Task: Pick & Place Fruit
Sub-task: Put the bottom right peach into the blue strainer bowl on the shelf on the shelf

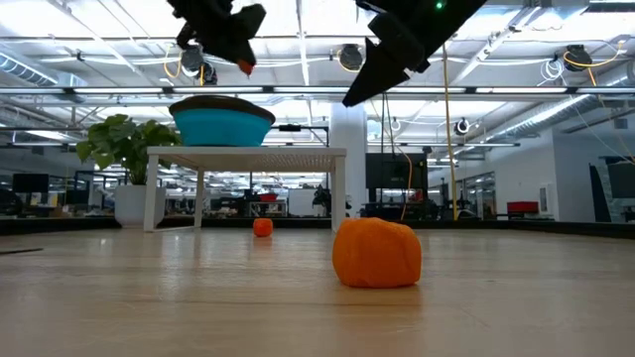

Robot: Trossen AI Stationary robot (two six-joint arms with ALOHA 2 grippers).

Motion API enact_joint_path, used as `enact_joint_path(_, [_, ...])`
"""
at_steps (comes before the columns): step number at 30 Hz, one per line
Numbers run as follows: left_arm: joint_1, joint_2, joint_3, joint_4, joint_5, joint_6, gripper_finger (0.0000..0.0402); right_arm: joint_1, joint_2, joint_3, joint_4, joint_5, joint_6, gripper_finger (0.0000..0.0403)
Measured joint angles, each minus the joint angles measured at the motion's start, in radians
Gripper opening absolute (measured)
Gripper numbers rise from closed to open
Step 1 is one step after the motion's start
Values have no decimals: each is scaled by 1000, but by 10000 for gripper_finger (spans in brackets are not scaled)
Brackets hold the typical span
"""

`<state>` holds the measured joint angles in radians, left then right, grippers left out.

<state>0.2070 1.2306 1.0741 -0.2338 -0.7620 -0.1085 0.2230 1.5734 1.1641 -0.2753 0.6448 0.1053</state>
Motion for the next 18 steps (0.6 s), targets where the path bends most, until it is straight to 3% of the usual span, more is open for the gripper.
enact_joint_path(11, [94,1,1,-266,66,-254,102,0,0,0,0,-22,7,160])
enact_joint_path(18, [100,1,1,-318,158,-324,102,0,0,0,0,-22,7,160])
